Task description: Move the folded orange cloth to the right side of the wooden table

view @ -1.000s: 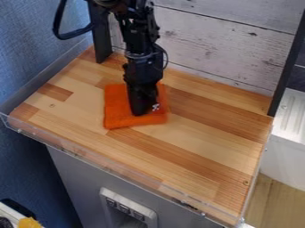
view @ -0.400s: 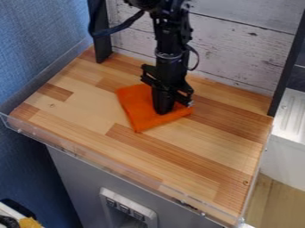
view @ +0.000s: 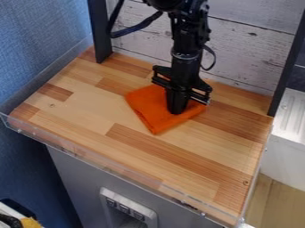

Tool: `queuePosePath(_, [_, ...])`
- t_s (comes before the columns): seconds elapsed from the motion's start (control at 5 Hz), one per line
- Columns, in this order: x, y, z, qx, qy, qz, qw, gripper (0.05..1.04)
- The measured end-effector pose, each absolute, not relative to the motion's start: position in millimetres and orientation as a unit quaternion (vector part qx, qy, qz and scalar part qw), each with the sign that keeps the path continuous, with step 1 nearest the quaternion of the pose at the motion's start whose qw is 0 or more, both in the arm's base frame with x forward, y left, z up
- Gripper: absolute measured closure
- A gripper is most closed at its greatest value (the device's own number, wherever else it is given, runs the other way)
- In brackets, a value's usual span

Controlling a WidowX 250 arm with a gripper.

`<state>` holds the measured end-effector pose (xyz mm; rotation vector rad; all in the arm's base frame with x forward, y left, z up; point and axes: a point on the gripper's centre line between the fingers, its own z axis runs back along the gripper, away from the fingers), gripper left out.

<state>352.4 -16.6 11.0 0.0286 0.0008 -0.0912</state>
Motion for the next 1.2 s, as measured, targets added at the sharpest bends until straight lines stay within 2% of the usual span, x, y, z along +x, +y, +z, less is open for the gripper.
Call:
queuePosePath(0.4, [351, -35, 9, 0.009, -0.006, -0.004, 1.000, 1.024])
queuePosePath(1.2, [348, -53, 10, -0.008, 0.013, 0.007, 1.000, 1.002])
